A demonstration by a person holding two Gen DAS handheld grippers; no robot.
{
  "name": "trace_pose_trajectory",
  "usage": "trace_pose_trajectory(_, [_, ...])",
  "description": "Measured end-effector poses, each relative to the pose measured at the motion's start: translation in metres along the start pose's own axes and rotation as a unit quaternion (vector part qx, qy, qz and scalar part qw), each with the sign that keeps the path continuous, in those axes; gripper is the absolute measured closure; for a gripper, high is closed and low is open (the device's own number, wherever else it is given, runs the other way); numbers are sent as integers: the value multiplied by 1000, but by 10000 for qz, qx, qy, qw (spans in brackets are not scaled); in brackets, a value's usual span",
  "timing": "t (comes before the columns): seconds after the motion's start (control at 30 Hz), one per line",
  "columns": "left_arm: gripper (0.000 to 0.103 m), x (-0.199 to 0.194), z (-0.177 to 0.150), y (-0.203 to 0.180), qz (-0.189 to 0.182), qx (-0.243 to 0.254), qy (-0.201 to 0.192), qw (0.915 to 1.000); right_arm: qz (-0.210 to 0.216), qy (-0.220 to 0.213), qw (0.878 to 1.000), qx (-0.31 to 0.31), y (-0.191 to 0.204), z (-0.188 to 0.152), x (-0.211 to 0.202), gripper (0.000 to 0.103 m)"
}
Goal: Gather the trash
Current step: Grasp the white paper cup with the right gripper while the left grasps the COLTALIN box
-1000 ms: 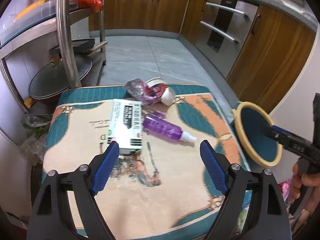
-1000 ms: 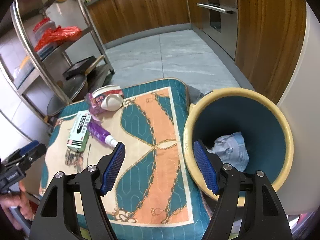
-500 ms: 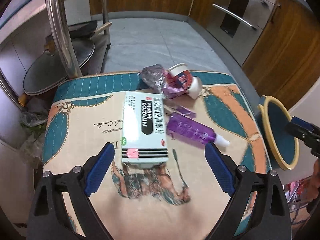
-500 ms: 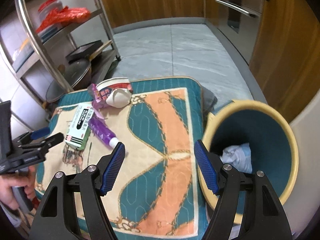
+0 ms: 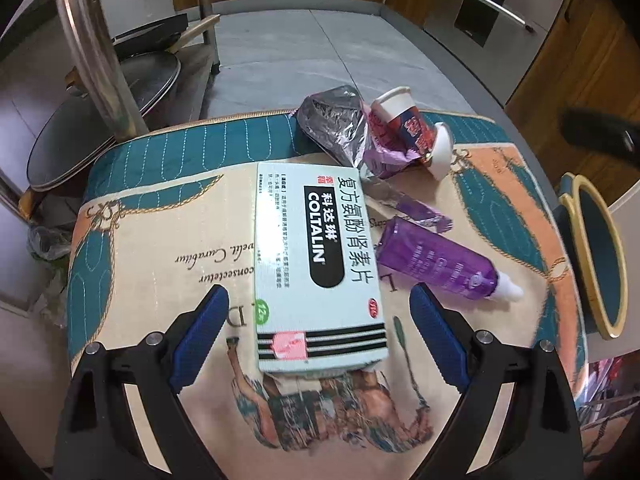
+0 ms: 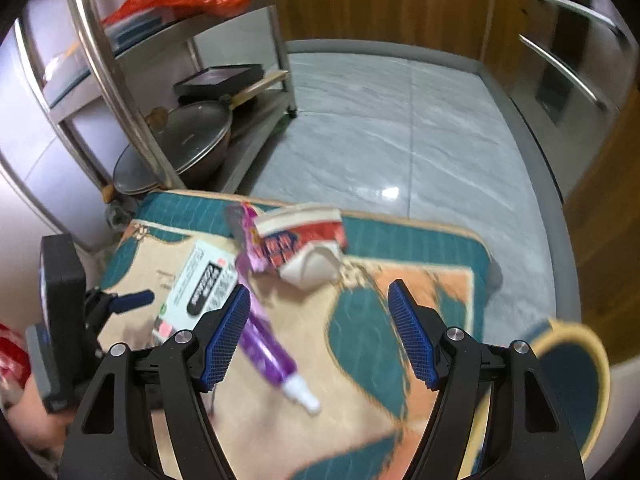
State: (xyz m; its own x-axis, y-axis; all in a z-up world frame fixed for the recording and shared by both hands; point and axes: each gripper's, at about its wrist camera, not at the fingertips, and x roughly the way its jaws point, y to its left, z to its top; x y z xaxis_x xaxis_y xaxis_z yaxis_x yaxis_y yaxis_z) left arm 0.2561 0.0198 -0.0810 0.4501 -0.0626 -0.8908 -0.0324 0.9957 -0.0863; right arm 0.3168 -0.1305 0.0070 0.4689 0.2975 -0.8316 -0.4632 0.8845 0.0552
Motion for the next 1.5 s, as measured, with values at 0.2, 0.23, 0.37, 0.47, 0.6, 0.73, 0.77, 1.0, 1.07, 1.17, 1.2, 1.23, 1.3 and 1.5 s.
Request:
trace_pose_trajectory(0.2, [13,19,5,-2,17,144,116,9998,-94,86,9992,-367,17,17,40,30])
trace_pose_trajectory(0.23, [13,21,6,-1,2,134,128,9998,-119,117,9989,-443,19,18,48,30])
trace_pose_trajectory(0.37, [13,28,8,-5,-12,186,155,9997,-171,259,9973,-669,22,18,70,30])
trace_pose_trajectory(0.47, [13,32,6,-9,22,279,148,9995,-70,240,9974,-671,21,19,78,30])
trace_pose_trajectory(0.6, [13,31,3,-12,53,356,134,9993,44,177,9981,-596,19,24,86,30])
trace_pose_trajectory(0.73, [13,29,1,-12,13,344,131,9993,1,303,9973,-665,23,25,101,30])
trace_pose_trajectory(0.77, [13,29,0,-12,4,341,127,9993,-23,339,9971,-675,24,25,105,30])
trace_pose_trajectory(1.0, [13,29,1,-8,-59,303,72,9995,133,454,9975,-516,17,16,113,37])
trace_pose_trajectory(1.07, [13,29,2,-7,-70,292,63,9995,199,460,9975,-501,15,15,110,43])
trace_pose_trajectory(1.17, [14,29,2,-6,-74,291,59,9995,257,475,9966,-618,18,12,104,49])
trace_pose_trajectory(1.2, [14,29,2,-5,-73,300,60,9995,281,475,9964,-651,18,11,101,50])
trace_pose_trajectory(1.23, [14,29,0,-5,-64,320,60,9995,293,474,9962,-669,17,10,100,52])
trace_pose_trajectory(1.3, [14,27,-3,-5,-67,332,57,9994,320,478,9962,-658,15,6,93,54])
trace_pose_trajectory(1.5, [24,22,-7,1,-126,187,10,9997,430,477,9970,-437,2,-5,72,63])
